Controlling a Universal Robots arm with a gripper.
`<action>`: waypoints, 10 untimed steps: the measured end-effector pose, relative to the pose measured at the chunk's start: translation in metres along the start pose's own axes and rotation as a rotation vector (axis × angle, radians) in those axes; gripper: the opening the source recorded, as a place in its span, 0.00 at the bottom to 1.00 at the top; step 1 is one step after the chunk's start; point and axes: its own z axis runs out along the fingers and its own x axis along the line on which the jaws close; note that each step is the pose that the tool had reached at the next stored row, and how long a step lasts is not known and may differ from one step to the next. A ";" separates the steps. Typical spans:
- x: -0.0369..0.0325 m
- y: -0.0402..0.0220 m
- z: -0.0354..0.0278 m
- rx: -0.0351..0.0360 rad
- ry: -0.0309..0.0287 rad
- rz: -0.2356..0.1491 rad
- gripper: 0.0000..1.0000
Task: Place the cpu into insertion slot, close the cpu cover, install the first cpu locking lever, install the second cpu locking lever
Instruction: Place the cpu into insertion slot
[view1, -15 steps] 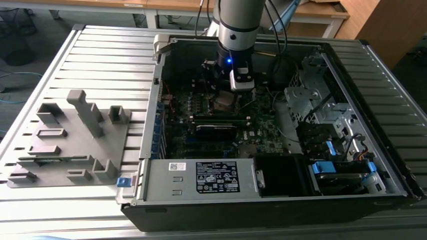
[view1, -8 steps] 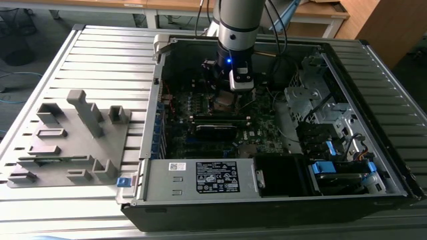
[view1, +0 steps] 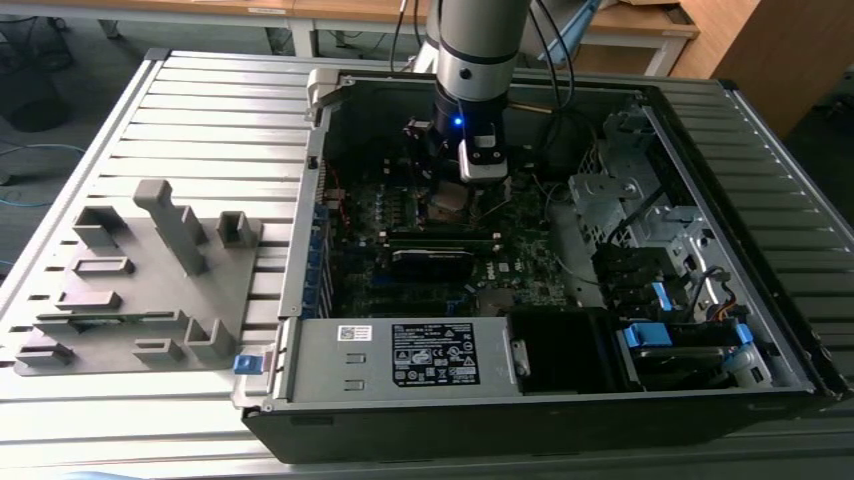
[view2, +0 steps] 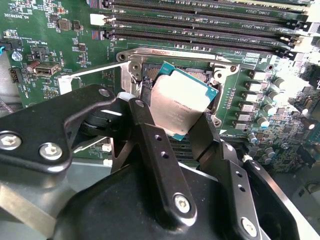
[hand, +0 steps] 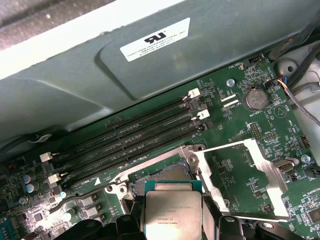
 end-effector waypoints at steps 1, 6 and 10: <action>0.0000 0.0000 0.0000 0.0001 0.0000 0.000 0.54; 0.0000 0.0000 0.0006 -0.0002 -0.0033 0.065 0.54; 0.0000 -0.0001 0.0011 -0.0004 -0.0069 0.139 0.54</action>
